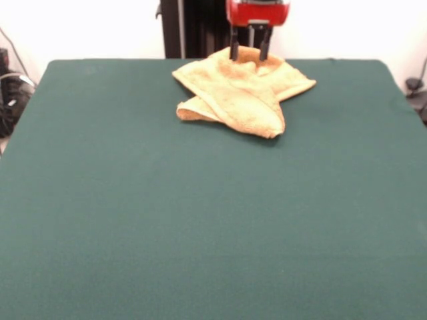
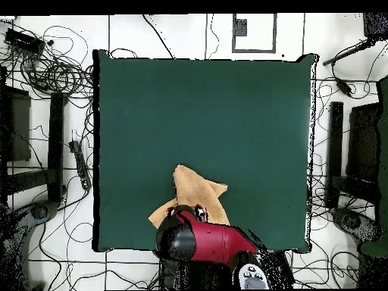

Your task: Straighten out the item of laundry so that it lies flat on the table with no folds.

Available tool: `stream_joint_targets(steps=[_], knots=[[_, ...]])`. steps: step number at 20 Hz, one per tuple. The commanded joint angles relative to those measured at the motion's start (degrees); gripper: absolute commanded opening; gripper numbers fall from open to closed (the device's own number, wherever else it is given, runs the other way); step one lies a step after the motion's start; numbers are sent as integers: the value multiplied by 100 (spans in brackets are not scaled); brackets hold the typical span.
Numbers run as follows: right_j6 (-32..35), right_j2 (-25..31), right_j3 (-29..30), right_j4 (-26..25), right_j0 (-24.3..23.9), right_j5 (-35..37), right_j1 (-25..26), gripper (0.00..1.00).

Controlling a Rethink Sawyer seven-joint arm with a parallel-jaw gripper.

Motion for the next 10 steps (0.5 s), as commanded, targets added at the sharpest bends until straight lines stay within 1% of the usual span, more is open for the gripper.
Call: stream_joint_targets(steps=[1, 4, 10], knots=[[925, 541, 61, 240, 142, 571, -50, 100], [929, 552, 7, 233, 146, 534, 17, 100], [917, 579, 53, 212, 107, 501, -4, 100]])
